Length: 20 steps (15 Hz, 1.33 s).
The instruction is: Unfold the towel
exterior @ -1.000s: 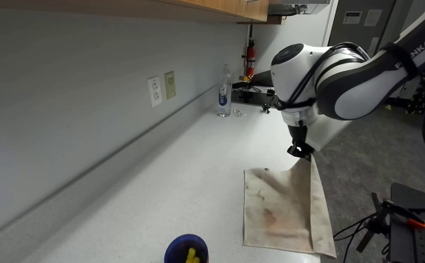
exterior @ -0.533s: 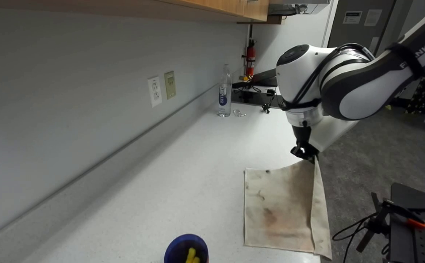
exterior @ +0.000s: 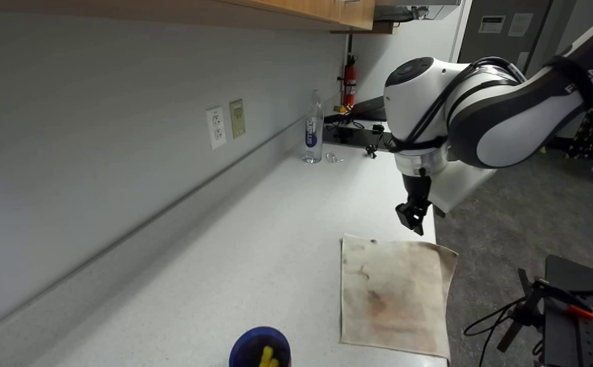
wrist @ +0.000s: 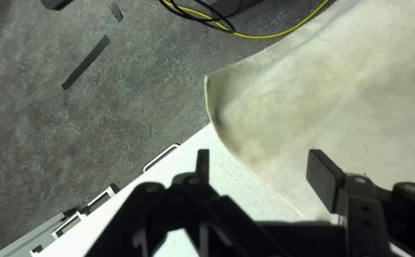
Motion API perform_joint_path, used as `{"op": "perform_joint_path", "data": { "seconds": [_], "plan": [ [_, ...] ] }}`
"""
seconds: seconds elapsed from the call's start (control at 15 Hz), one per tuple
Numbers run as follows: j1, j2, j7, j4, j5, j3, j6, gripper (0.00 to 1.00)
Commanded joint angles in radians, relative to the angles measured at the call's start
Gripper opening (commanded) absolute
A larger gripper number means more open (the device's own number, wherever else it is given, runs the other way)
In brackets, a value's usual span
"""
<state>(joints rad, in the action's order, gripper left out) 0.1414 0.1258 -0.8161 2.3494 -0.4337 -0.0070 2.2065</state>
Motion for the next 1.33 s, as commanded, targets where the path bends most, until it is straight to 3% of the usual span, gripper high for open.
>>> {"op": "perform_joint_path", "data": {
  "seconds": [0.0,0.33,0.4,0.67,1.07,1.27],
  "plan": [
    [-0.008,-0.015,0.126,0.011,0.060,0.044,0.117,1.00],
    [-0.017,0.022,0.433,0.004,0.260,0.090,0.225,1.00],
    [-0.020,0.028,0.494,0.006,0.302,0.094,0.229,0.81],
    [-0.032,0.054,0.694,-0.002,0.416,0.096,0.236,0.51],
    [-0.036,0.157,0.822,-0.043,0.466,0.105,0.308,0.04],
    [-0.035,0.224,0.833,-0.077,0.475,0.111,0.342,0.00]
  ]
}}
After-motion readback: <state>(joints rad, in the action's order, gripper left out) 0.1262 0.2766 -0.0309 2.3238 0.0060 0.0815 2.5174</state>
